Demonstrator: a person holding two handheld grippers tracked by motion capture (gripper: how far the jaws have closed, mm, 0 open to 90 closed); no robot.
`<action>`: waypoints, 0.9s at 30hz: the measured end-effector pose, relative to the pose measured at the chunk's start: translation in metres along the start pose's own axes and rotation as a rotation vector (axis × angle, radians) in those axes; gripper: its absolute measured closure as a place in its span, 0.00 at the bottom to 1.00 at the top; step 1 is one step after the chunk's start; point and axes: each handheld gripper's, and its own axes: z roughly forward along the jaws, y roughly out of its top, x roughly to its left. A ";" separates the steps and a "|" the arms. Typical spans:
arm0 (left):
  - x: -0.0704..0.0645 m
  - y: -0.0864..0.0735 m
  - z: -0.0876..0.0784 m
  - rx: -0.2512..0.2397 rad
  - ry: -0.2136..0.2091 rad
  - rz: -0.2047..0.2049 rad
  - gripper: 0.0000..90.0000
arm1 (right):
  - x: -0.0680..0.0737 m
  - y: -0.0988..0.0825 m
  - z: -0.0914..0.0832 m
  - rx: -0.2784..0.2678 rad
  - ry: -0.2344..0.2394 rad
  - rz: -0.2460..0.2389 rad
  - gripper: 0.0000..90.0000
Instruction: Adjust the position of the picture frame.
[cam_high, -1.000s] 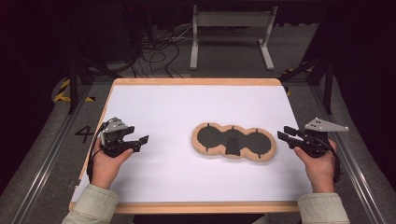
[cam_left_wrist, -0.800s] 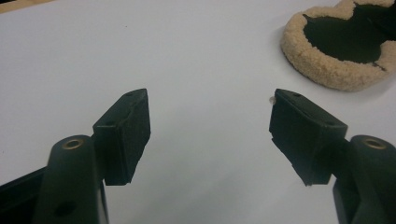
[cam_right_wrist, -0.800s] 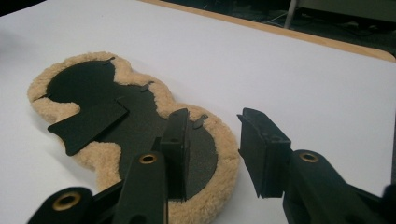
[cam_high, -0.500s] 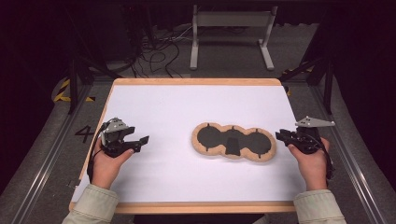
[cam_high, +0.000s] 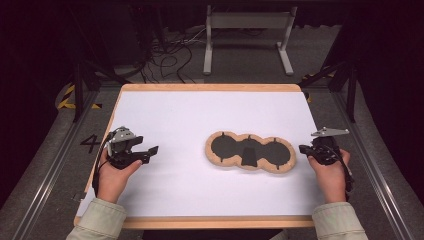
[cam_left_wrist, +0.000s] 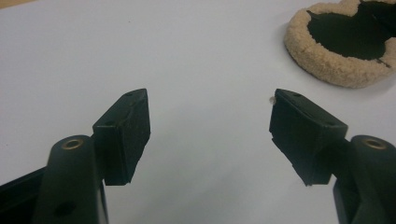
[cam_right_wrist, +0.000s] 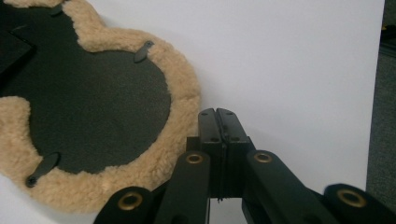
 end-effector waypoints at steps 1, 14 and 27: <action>0.000 0.000 0.000 0.002 -0.001 0.001 0.33 | -0.001 0.000 0.001 0.004 -0.001 -0.002 1.00; 0.000 -0.002 0.000 0.008 -0.001 -0.005 0.33 | 0.007 -0.005 0.023 0.078 0.019 0.034 1.00; -0.001 -0.003 0.005 0.029 -0.004 0.001 0.33 | 0.041 0.013 0.043 0.053 0.117 -0.026 1.00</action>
